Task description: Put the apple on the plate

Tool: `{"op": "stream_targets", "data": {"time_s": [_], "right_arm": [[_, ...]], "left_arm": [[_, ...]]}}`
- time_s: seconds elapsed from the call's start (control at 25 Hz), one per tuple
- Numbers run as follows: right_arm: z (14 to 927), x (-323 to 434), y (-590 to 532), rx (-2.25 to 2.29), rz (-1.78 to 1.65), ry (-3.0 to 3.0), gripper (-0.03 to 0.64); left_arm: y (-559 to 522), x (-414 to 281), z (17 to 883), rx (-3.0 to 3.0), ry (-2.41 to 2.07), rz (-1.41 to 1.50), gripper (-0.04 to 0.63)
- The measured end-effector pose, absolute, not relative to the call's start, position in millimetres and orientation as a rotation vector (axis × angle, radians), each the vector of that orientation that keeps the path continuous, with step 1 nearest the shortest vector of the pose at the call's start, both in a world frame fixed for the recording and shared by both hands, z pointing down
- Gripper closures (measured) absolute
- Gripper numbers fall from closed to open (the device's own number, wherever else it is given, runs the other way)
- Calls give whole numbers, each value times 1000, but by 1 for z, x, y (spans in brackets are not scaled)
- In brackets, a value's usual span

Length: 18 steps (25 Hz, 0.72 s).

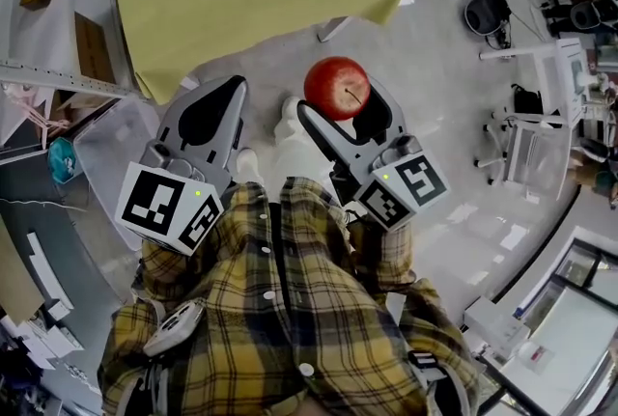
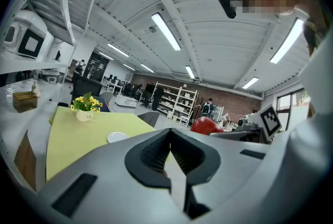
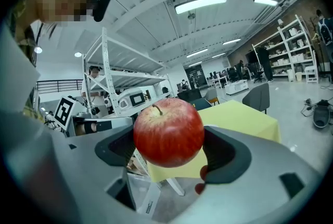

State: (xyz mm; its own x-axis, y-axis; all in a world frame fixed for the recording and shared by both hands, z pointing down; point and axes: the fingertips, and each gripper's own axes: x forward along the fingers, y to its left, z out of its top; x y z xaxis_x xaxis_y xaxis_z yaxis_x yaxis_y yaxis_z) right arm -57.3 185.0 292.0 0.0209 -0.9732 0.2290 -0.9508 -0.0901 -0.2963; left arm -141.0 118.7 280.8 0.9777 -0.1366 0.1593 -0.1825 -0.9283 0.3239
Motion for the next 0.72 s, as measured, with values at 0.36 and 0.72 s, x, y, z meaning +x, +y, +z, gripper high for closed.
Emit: {"op": "stream_targets", "data": {"time_s": [0.36, 0.72], "right_arm": [[285, 17, 142, -2132, -563, 2164, 221], [273, 101, 118, -2062, -558, 2250, 221]], "left_arm": [[82, -75, 275, 2779, -344, 165, 588], [62, 7, 259, 2780, -438, 140, 588]]}}
